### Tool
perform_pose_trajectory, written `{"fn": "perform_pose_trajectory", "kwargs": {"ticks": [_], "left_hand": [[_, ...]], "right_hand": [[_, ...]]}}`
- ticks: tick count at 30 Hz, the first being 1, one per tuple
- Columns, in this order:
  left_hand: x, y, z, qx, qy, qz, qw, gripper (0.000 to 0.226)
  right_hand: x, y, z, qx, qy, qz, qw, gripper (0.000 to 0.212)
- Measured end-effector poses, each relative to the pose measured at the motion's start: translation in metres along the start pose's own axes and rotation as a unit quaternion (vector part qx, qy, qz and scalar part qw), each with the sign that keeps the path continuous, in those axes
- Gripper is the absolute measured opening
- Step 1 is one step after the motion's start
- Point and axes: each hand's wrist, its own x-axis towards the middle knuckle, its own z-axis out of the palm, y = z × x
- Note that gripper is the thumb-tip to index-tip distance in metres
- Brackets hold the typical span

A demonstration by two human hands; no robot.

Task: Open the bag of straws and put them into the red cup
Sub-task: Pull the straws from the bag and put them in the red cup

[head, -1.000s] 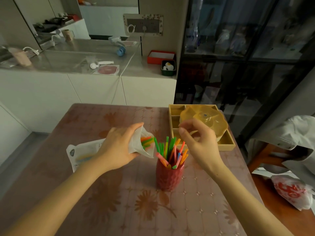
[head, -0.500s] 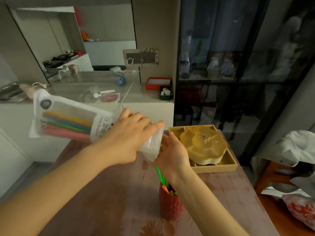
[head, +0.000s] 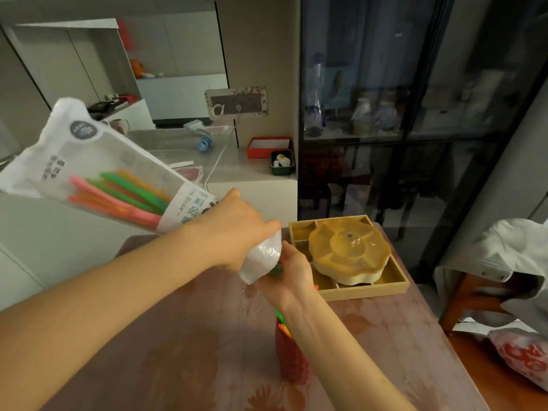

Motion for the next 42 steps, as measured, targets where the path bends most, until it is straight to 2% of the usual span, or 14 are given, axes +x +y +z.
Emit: {"fn": "perform_pose_trajectory", "kwargs": {"ticks": [3,6,11,15,17,21,25,28,30,37,42], "left_hand": [[-0.010,-0.007,0.012,-0.106,0.036,-0.061,0.992,0.062],[-0.020,-0.004,0.033,-0.247,0.072,-0.127,0.958,0.067],[-0.031,0.012,0.067,-0.439,0.159,-0.197,0.862,0.063],[-0.040,0.016,0.072,-0.555,0.150,-0.206,0.792,0.067],[-0.043,0.016,0.070,-0.600,0.135,-0.204,0.761,0.066],[-0.043,0.016,0.068,-0.655,0.103,-0.189,0.724,0.059],[-0.040,0.018,0.074,-0.692,0.087,-0.185,0.692,0.064],[-0.041,0.022,0.079,-0.695,0.080,-0.180,0.691,0.070],[-0.042,0.027,0.082,-0.700,0.081,-0.182,0.685,0.069],[-0.041,0.044,0.089,-0.762,0.090,-0.176,0.617,0.074],[-0.045,0.049,0.097,-0.763,0.088,-0.189,0.612,0.077]], "right_hand": [[0.001,-0.010,-0.004,0.008,0.011,-0.029,0.999,0.033],[-0.012,-0.019,-0.006,-0.068,-0.003,-0.073,0.995,0.041],[-0.025,-0.018,-0.012,-0.206,-0.064,-0.118,0.969,0.049],[-0.026,-0.005,-0.022,-0.318,-0.136,-0.134,0.929,0.071],[-0.024,0.001,-0.022,-0.347,-0.164,-0.130,0.914,0.072],[-0.021,0.006,-0.018,-0.345,-0.150,-0.145,0.915,0.043],[-0.021,0.004,-0.010,-0.306,-0.117,-0.173,0.929,0.043],[-0.024,-0.010,-0.006,-0.263,-0.112,-0.206,0.936,0.028],[-0.025,-0.019,-0.004,-0.266,-0.106,-0.218,0.933,0.030],[-0.032,-0.029,0.006,-0.350,-0.083,-0.256,0.897,0.035],[-0.039,-0.035,0.021,-0.416,-0.079,-0.304,0.853,0.030]]}}
